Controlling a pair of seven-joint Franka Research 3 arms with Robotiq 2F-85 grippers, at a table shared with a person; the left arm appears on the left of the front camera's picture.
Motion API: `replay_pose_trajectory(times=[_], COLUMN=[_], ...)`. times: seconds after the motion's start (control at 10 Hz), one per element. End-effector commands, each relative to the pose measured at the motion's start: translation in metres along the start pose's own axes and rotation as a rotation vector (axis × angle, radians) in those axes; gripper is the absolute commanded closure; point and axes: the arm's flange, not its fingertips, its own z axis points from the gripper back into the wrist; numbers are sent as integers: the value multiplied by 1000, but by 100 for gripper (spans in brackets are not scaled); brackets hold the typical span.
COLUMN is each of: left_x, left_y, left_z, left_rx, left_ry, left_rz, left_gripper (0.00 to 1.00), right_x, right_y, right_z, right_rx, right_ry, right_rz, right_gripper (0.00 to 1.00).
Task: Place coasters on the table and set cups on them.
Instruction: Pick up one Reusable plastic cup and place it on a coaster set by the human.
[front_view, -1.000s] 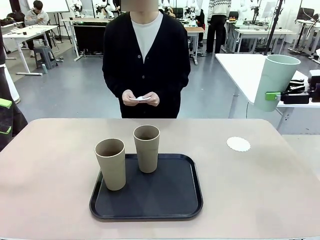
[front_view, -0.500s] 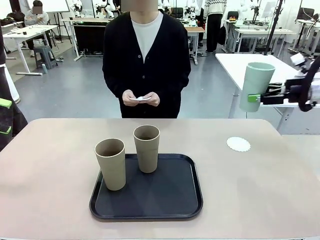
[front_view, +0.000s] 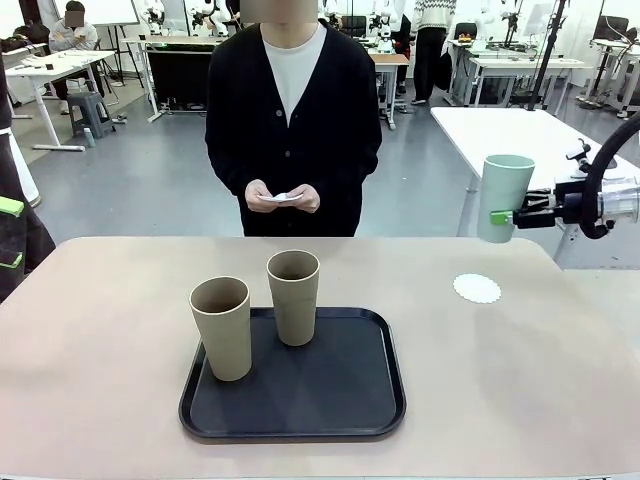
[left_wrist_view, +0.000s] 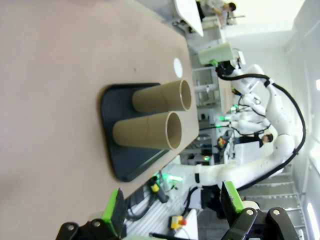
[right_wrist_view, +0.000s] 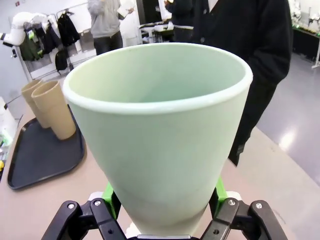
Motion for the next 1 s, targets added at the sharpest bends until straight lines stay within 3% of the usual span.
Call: replay_pose_trajectory(times=[0.0, 0.2, 0.4, 0.9], left_x=[0, 0, 0, 0], left_y=[-1, -1, -1, -1], left_z=[2, 2, 2, 2], left_rx=[-9, -9, -9, -9], left_ry=[-4, -4, -4, -4], left_rz=[-6, -6, -6, -6], left_gripper=[0, 0, 0, 0], right_x=[-18, -41, -55, -60], right_y=[4, 10, 3, -14], right_z=[7, 8, 2, -22], right_rx=[110, 246, 319, 377], right_ry=[41, 77, 48, -52], right_rz=[5, 25, 53, 129], right_gripper=[18, 18, 18, 18])
